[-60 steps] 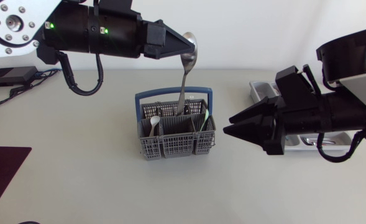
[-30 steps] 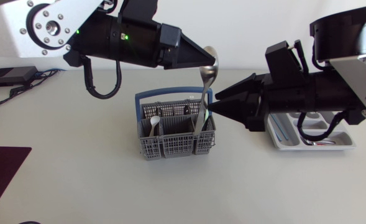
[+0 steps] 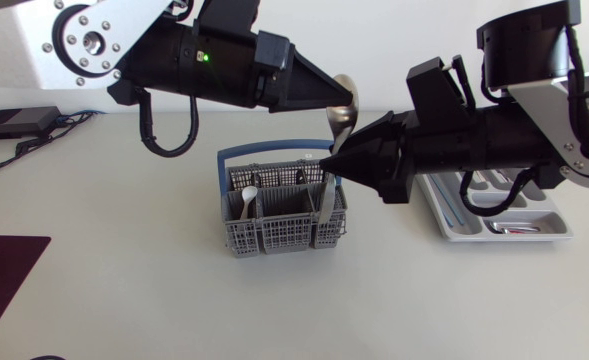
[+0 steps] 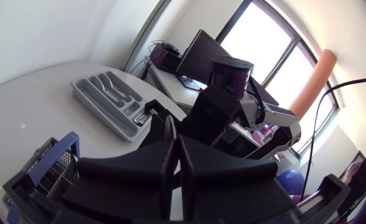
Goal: Sort the cutlery from the basket into the organizer compartments.
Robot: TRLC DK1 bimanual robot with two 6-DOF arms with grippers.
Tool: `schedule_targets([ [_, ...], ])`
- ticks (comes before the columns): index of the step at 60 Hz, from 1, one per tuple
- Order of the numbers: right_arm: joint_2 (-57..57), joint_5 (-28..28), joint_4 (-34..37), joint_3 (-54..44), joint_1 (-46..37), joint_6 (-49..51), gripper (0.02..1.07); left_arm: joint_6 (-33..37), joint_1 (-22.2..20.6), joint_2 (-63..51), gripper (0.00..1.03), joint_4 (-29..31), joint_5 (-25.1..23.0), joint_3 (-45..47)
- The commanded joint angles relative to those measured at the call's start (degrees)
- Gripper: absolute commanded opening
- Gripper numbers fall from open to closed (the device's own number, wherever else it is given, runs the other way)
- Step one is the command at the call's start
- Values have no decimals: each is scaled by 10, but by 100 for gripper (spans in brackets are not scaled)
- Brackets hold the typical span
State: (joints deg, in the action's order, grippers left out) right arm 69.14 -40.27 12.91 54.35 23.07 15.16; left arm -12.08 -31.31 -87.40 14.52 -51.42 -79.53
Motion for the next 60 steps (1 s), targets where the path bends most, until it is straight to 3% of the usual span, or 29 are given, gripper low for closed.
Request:
schedule_targets([
  [1,11,2,-7,10,9,-12,33,-18,2,-8,4,-1,-13,-19],
  [12,8,1,-5,8,10,-12,8,-18,4,-5,4,-2,-13,-19],
  [27,-3,1,5,1,9,-12,8,-18,15,4,7,-5,-12,-16],
  [32,-8,1,12,1,9,-13,8,-18,16,7,23,-6,-12,-15],
  [35,-11,1,16,1,8,-13,8,-17,20,11,28,-6,-11,-16],
  [39,-14,2,23,-2,7,-13,8,-15,23,13,46,-7,-4,-18],
  [45,-21,11,32,-9,4,-12,8,-8,36,12,65,-6,16,-22],
  [50,-28,19,44,-13,-2,-9,8,-4,51,11,75,-7,31,-26],
  [60,-44,44,73,-24,-37,8,8,-2,97,14,80,-7,69,-34],
])
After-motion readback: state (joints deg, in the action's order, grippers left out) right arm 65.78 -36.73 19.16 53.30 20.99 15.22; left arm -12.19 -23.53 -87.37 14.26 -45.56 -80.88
